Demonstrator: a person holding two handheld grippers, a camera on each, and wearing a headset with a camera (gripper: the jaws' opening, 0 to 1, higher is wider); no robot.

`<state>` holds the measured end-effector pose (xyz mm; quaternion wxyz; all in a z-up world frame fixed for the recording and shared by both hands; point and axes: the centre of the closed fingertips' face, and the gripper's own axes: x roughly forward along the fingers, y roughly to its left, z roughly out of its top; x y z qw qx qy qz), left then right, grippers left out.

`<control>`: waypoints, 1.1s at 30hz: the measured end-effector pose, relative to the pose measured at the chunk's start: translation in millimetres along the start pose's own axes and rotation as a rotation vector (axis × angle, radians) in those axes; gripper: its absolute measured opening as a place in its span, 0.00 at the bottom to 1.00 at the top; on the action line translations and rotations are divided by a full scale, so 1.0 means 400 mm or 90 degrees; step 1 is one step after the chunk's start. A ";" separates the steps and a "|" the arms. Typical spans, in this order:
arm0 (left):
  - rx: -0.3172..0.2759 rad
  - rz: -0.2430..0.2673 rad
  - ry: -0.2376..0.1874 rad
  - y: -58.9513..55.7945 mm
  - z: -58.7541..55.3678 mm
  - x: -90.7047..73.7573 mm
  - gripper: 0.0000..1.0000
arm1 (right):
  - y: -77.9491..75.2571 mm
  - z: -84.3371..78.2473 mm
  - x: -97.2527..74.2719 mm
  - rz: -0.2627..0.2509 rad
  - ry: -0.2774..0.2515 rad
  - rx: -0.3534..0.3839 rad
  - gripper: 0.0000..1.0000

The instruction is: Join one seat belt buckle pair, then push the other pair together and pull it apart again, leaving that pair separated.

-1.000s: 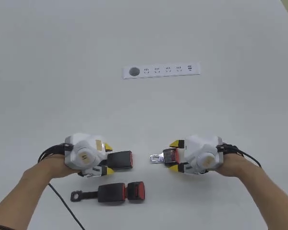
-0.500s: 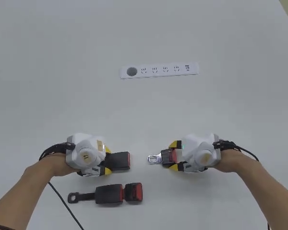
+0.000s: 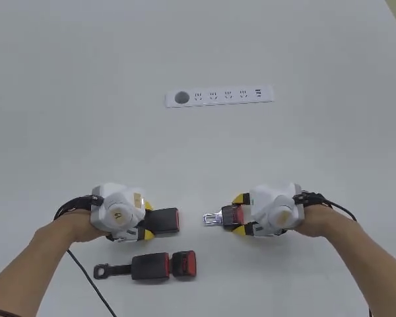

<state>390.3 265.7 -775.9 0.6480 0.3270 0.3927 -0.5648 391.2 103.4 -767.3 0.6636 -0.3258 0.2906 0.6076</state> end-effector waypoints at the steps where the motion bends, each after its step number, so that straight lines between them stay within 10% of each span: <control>1: -0.001 0.000 0.000 0.000 0.000 0.000 0.32 | 0.000 0.000 0.000 0.000 0.000 0.000 0.32; 33: 0.002 -0.005 0.011 0.001 -0.004 0.002 0.32 | 0.004 0.059 0.036 -0.003 -0.012 -0.001 0.31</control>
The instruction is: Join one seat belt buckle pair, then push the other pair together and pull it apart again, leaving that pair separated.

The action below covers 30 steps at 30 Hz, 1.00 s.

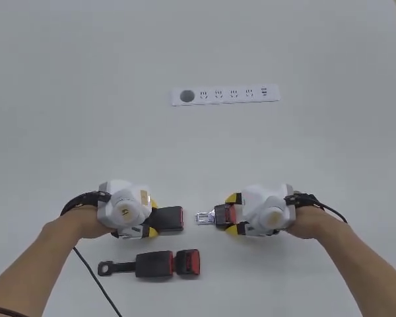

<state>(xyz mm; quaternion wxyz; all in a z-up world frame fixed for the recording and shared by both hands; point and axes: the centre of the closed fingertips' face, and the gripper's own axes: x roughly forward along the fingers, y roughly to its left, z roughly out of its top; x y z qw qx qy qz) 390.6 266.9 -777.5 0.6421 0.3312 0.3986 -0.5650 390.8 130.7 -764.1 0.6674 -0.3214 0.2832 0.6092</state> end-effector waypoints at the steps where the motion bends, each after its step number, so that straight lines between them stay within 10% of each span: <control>1: 0.000 0.000 0.001 0.000 0.000 0.000 0.32 | -0.001 0.002 0.003 0.000 -0.001 0.000 0.31; 30: -0.002 0.000 0.004 0.002 -0.004 0.001 0.32 | -0.001 0.040 0.073 0.010 -0.006 -0.013 0.31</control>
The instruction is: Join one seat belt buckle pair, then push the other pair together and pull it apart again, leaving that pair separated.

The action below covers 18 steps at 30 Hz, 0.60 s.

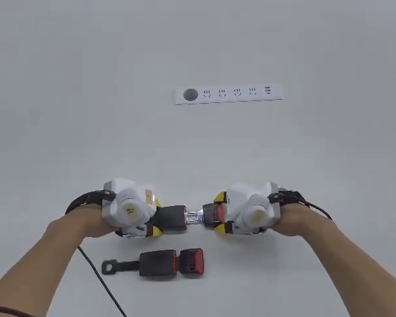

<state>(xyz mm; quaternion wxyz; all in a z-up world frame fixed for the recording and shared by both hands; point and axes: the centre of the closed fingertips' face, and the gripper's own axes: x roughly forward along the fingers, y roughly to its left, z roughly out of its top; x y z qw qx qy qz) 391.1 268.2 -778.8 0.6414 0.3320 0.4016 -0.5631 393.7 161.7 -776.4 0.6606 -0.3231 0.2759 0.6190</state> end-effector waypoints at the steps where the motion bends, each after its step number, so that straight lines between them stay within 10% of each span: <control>1: 0.000 0.000 0.000 0.000 0.000 0.000 0.32 | 0.000 -0.001 0.001 0.000 0.000 0.000 0.31; 18: -0.002 0.001 0.002 -0.010 0.017 -0.009 0.32 | 0.008 0.024 0.011 0.001 -0.014 0.007 0.31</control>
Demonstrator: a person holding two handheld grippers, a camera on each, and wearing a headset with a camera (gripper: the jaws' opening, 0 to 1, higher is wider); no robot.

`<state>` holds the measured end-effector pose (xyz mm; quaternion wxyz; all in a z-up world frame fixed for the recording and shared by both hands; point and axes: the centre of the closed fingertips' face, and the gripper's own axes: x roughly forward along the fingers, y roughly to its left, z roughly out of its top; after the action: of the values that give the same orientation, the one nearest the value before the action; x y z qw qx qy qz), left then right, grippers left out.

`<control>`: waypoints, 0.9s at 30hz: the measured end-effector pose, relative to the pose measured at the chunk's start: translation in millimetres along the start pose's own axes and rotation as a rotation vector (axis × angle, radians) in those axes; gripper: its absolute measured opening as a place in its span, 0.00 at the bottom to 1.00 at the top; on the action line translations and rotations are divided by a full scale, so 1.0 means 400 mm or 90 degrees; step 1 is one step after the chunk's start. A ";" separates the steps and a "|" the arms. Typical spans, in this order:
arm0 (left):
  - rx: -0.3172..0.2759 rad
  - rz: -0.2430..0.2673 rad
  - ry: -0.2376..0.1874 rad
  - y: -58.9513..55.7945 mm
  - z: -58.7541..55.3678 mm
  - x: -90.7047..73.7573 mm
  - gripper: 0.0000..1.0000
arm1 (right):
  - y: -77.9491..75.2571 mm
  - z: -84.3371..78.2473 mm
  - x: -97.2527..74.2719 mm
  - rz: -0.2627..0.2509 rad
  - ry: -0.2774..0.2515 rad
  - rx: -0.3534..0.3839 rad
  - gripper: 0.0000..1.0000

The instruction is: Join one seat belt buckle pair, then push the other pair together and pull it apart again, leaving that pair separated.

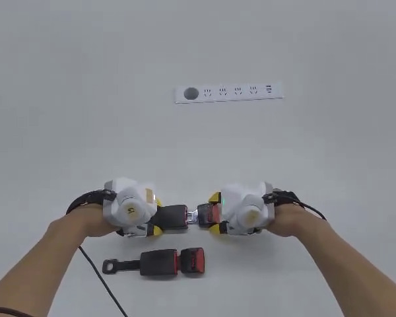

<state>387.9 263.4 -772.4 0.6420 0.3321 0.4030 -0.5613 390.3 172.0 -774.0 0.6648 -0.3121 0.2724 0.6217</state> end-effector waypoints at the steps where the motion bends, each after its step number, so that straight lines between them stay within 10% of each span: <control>1: -0.001 0.000 0.000 0.000 0.001 -0.001 0.32 | -0.001 0.000 0.001 -0.001 0.001 0.001 0.31; 27: 0.006 -0.003 -0.011 0.013 -0.015 0.013 0.31 | -0.006 0.008 0.013 0.001 0.004 0.015 0.30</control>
<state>392.3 267.1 -779.9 0.6424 0.3293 0.3954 -0.5679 393.0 177.8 -775.8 0.6669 -0.3063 0.2821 0.6179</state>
